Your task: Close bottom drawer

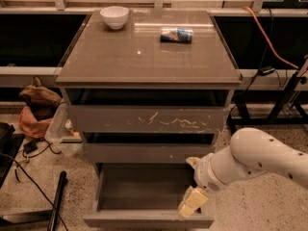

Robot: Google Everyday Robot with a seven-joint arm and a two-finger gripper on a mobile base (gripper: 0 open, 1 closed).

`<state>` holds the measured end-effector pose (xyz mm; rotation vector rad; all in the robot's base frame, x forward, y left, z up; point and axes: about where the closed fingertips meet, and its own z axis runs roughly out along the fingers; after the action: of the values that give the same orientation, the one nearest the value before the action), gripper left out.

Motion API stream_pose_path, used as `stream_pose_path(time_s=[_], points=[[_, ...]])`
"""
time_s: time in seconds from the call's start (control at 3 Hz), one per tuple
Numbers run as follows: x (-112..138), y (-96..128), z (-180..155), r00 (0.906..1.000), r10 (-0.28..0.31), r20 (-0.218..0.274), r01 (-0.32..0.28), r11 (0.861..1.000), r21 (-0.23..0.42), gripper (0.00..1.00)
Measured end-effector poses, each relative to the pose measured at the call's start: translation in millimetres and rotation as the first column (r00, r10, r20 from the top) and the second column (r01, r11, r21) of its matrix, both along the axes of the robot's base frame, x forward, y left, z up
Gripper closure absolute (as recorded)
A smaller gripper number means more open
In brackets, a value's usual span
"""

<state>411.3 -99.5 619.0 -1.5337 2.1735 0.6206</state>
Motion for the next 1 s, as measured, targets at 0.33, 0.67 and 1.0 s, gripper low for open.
stream_pose_path(time_s=[0.33, 0.67, 1.0], points=[[-3, 15, -29, 0.9995, 0.014, -0.027, -0.013, 0.999, 0.041, 0.00], [-31, 57, -98, 0.9947, 0.034, -0.097, -0.020, 0.990, 0.137, 0.00], [-49, 93, -173, 0.9905, 0.019, -0.136, 0.008, 0.981, 0.194, 0.00]])
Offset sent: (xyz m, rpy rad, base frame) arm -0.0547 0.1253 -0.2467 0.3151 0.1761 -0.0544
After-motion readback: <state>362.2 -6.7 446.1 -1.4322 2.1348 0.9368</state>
